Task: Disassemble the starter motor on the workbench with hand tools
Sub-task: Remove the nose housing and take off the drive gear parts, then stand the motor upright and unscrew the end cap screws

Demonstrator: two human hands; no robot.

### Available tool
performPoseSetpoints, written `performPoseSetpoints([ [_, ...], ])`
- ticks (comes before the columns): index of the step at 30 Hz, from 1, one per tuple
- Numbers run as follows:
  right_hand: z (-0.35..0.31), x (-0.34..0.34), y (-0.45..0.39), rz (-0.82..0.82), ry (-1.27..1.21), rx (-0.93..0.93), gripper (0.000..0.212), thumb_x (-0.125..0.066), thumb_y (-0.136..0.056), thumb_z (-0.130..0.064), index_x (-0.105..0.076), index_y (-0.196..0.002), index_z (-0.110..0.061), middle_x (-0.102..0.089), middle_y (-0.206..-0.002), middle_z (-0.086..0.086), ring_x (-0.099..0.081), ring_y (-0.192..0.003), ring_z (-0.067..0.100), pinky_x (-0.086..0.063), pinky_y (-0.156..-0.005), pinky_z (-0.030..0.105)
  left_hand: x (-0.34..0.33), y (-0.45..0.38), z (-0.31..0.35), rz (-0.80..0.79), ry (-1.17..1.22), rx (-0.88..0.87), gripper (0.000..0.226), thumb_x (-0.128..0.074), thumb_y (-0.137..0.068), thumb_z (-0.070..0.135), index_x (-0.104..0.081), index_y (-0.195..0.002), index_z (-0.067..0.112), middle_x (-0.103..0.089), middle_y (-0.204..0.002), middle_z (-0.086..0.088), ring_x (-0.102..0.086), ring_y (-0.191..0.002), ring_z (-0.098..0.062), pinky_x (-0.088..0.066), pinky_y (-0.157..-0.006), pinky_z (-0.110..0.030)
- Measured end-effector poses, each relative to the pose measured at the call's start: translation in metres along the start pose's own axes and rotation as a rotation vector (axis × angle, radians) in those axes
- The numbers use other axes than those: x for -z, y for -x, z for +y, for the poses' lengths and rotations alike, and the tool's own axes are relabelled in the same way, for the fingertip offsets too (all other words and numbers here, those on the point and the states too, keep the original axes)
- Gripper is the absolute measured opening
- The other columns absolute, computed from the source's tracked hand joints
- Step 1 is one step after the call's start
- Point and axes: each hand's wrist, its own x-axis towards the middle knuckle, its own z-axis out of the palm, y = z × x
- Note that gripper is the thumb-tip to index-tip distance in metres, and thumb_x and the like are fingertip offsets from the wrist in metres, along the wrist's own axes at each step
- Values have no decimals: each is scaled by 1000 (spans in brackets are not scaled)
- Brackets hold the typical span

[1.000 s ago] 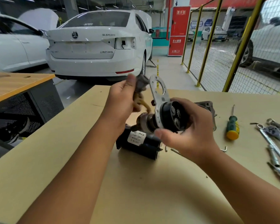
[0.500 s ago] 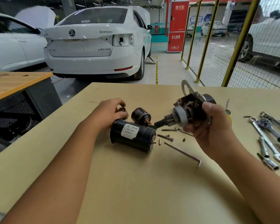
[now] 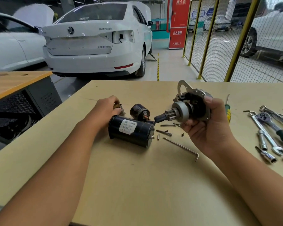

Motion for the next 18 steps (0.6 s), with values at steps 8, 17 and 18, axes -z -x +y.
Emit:
performPoseSetpoints([
  [8,2,3,0,-9,-97,-51,50,-55,-84,-46,-61,-118,-10,-64,-95,10,-48,-47,9,-51,-55,24,-7,-3,0,19,-32,157,25,-61,-101,36,-55,-119,20,-59,-110,-7,-57,-93,-28,-46,-80,-38],
  [17,3,3,1,-21,-118,-69,42,-54,-89,-44,-65,-111,-9,-67,-92,10,-48,-47,9,-51,-53,24,11,9,-6,17,-238,186,21,-73,-85,12,-79,-105,16,-71,-96,-15,-65,-86,-38,-56,-79,-40],
  [18,3,3,1,-17,-117,-71,41,-54,-90,-44,-66,-110,-10,-67,-92,10,-48,-47,9,-51,-53,24,10,9,-6,15,-254,184,20,-71,-87,12,-78,-106,15,-70,-97,-15,-64,-87,-38,-55,-79,-39],
])
